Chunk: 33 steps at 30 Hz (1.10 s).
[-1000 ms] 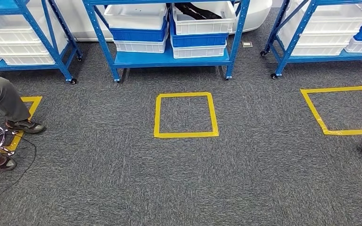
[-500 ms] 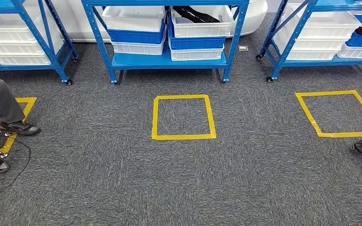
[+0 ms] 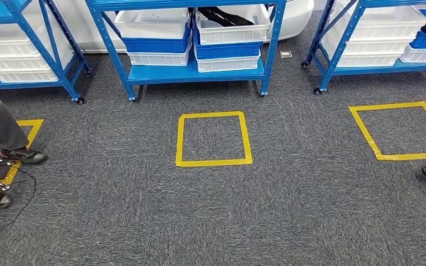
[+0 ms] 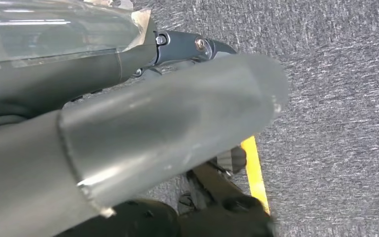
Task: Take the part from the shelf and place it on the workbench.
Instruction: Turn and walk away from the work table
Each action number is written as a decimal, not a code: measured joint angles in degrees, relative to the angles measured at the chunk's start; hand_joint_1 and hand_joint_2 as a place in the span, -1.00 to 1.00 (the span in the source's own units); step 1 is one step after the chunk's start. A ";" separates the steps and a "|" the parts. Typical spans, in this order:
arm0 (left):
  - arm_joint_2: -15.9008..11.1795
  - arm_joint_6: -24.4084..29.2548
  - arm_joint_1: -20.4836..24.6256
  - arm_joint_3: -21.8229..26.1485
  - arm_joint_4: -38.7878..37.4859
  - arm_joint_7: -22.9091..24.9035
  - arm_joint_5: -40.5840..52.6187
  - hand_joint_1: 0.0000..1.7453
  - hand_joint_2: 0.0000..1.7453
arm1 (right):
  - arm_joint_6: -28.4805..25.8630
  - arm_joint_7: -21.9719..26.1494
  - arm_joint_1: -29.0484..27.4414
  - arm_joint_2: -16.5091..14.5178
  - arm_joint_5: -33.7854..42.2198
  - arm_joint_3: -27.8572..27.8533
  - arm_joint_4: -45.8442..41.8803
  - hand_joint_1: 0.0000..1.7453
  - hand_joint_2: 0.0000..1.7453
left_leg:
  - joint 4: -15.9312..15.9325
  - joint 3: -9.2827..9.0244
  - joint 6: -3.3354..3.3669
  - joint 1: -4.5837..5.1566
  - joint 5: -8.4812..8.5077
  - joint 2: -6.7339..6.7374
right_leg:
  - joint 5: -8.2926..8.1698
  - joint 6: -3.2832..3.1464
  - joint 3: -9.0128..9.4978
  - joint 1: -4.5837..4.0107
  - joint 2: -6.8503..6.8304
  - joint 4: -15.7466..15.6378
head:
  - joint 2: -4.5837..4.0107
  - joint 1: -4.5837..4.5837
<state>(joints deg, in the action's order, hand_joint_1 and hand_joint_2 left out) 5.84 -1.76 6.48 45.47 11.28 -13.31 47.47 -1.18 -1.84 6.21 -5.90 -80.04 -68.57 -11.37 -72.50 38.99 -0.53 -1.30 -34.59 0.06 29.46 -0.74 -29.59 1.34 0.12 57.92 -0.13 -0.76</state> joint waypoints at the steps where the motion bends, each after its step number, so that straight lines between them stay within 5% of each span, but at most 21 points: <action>1: -0.04 0.02 -0.05 -0.04 0.00 0.00 0.00 -1.00 -1.00 | 0.00 0.00 -0.03 -0.01 0.01 0.00 0.00 -1.00 -1.00 | -2.20 1.80 0.08 0.01 0.01 0.00 | 0.31 -0.14 0.34 -0.17 0.06 0.01 | 0.00 -0.01; 3: -0.11 0.05 -0.08 -0.16 0.00 0.00 0.00 -1.00 -1.00 | -0.01 0.00 -0.10 -0.01 0.01 0.00 0.00 -1.00 -1.00 | 0.31 2.00 0.67 0.12 3.60 -0.01 | 1.06 -0.18 1.29 -0.43 0.29 0.00 | 0.00 -0.01; 6: -0.24 0.12 0.04 -0.25 0.00 0.00 0.00 -1.00 -1.00 | -0.02 0.00 -0.01 -0.16 0.00 0.00 0.01 -1.00 -1.00 | 10.74 -2.00 2.14 0.76 9.33 0.07 | 2.47 0.26 2.47 -0.82 0.51 -0.20 | 0.00 0.07; 11: -0.32 0.17 0.16 -0.27 0.08 0.04 0.00 -1.00 -1.00 | -0.02 0.01 0.00 -0.19 -0.01 0.01 0.02 -1.00 -1.00 | 14.72 -5.10 3.64 1.18 8.85 -0.12 | 2.79 1.92 4.26 -1.13 0.34 0.67 | -0.01 0.00; 14: -0.39 0.18 0.21 -0.27 0.14 0.04 -0.02 -1.00 -1.00 | -0.02 0.03 0.13 -0.14 -0.02 0.02 0.03 -1.00 -1.00 | 15.46 -6.92 4.37 0.97 8.26 -0.21 | 6.04 1.50 -0.80 -0.84 0.31 9.17 | -0.02 0.08; 16: -0.42 0.17 0.19 -0.27 0.15 0.04 -0.03 -1.00 -1.00 | -0.02 0.04 0.02 -0.10 -0.02 0.02 0.03 -1.00 -1.00 | 15.44 -7.60 4.23 0.99 7.48 -0.35 | 7.68 2.11 -5.33 -0.57 0.31 14.48 | -0.02 0.16; 18: -0.36 0.15 0.01 -0.27 0.14 0.04 -0.04 -1.00 -1.00 | -0.02 0.04 -0.25 -0.02 -0.01 0.02 0.02 -1.00 -1.00 | 15.39 -8.77 3.88 0.91 6.51 -0.54 | 5.79 3.36 -6.52 -0.26 0.28 12.56 | -0.02 0.19; 20: -0.26 0.13 -0.15 -0.27 0.13 0.04 -0.05 -1.00 -1.00 | -0.02 0.13 -0.44 0.07 0.10 0.02 0.03 -1.00 -1.00 | 15.35 -10.25 3.27 0.80 5.34 -0.59 | 0.60 4.57 -5.16 0.13 0.00 5.32 | -0.02 0.23; 22: -0.22 0.18 -0.19 -0.27 0.14 -0.03 -0.07 -1.00 -1.00 | -0.01 0.36 -0.48 0.06 0.27 0.02 0.05 -1.00 -1.00 | 15.29 -11.36 2.44 0.87 4.16 -0.49 | -1.67 4.13 -3.97 -0.09 -0.69 1.15 | -0.02 0.26; 26: -0.30 0.34 -0.33 -0.27 0.16 -0.18 -0.08 -1.00 -1.00 | 0.05 0.79 -0.64 0.02 0.36 0.04 0.07 -1.00 -1.00 | 12.81 -12.04 1.08 0.78 3.28 -0.22 | -1.41 1.25 -2.24 -0.11 -0.71 0.90 | -0.02 -0.15; 28: -0.33 0.43 -0.28 -0.27 0.19 -0.22 -0.08 -1.00 -1.00 | 0.28 0.94 -0.42 0.02 0.30 0.14 0.05 -1.00 -1.00 | 8.65 -9.93 0.83 0.61 1.50 -0.21 | -1.02 0.63 -1.12 0.03 -0.53 0.75 | -0.02 -0.33; 31: -0.34 0.50 -0.46 -0.29 0.19 -0.25 -0.07 -1.00 -1.00 | 1.00 1.28 -0.27 0.05 0.03 0.36 0.04 -1.00 -1.00 | 0.12 -3.45 0.48 0.58 -2.09 -0.22 | -0.43 -0.05 -0.61 -0.27 -0.37 0.77 | -0.02 -0.44; 33: -0.41 0.61 -0.69 -0.28 0.19 -0.27 -0.08 -1.00 -1.00 | 1.33 1.67 -0.38 0.05 -0.14 0.50 0.04 -1.00 -1.00 | 0.15 -1.15 0.74 0.61 -0.27 -0.20 | 0.16 -0.22 -0.04 -0.46 -0.32 0.77 | -0.02 -0.47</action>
<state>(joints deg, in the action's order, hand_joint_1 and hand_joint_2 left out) 5.43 -1.15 5.79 45.19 11.46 -13.59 47.40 0.15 -0.17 5.83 -5.84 -80.18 -68.06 -11.32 -72.35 37.84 0.22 -0.69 -34.86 -0.14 29.62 -0.95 -29.63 0.87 -0.20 58.68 -0.15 -1.22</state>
